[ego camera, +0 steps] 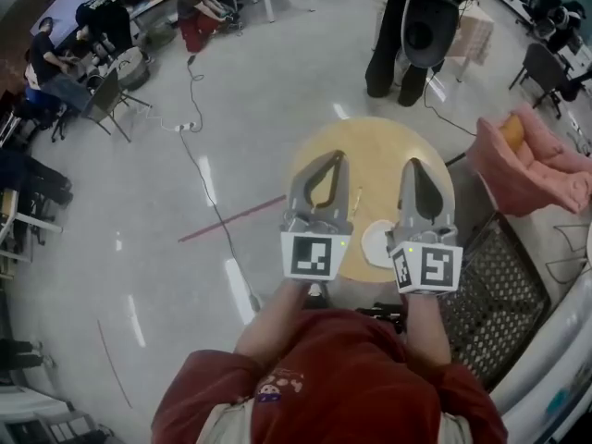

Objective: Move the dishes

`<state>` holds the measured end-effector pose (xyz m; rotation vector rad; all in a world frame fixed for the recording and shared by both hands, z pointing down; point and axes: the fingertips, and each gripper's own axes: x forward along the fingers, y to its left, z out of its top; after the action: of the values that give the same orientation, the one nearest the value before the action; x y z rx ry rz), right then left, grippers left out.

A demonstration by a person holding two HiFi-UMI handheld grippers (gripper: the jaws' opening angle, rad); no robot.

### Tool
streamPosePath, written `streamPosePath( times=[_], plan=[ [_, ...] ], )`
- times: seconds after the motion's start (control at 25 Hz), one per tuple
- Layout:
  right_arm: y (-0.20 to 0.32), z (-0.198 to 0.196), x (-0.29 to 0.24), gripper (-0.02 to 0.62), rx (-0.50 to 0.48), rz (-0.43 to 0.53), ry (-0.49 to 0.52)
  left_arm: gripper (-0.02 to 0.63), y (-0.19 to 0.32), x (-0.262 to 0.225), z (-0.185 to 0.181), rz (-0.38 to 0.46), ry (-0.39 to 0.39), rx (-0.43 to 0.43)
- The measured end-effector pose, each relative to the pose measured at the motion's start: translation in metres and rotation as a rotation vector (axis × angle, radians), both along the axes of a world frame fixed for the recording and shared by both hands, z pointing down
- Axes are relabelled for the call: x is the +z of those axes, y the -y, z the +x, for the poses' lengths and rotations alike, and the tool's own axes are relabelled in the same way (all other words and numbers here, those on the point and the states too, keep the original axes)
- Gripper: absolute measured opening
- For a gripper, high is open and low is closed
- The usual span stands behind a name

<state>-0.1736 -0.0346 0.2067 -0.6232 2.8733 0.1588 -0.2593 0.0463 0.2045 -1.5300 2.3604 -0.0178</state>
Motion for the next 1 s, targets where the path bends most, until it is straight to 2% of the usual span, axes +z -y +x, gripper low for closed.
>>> streamPosePath(
  times=[0.32, 0.72, 0.84, 1.0],
  plan=[
    [0.008, 0.014, 0.009, 0.002, 0.047, -0.034, 0.002, 0.006, 0.011, 0.017, 0.012, -0.047, 0.004, 0.051],
    [0.027, 0.037, 0.041, 0.002, 0.121, -0.083, -0.061, 0.006, 0.035, 0.054, 0.034, -0.103, -0.035, 0.136],
    [0.028, 0.042, 0.054, 0.002, 0.139, -0.103, -0.082, 0.006, 0.038, 0.079, 0.038, -0.145, -0.084, 0.155],
    [0.035, 0.05, 0.072, 0.002, 0.162, -0.123, -0.109, 0.006, 0.046, 0.096, 0.044, -0.206, -0.068, 0.164]
  ],
)
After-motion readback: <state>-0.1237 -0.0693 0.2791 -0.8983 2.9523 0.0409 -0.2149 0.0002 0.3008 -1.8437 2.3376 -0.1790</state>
